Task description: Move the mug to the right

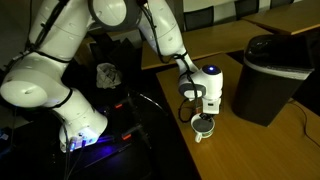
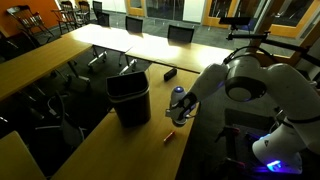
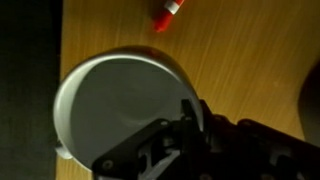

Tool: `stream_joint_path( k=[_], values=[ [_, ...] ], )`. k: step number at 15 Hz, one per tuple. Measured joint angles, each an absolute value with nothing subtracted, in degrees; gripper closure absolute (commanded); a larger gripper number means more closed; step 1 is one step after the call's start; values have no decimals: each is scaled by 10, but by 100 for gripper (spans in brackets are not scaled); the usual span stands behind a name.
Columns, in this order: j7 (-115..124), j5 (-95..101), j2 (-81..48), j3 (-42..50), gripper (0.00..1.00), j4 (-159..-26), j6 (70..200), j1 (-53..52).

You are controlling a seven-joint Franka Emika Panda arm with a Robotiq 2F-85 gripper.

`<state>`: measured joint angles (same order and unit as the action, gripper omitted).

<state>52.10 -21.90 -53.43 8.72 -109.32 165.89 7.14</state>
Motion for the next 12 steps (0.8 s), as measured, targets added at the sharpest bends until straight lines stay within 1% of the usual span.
stream_joint_path(
  k=[7, 9, 10, 12],
  values=[
    [521, -219, -599, 99, 97, -1023, 1645, 69],
    [521, -219, -607, 104, 64, -1012, 1641, 68],
    [521, -219, -609, 105, 59, -1008, 1638, 68],
    [521, -219, -610, 106, 43, -1001, 1631, 68]
  ],
)
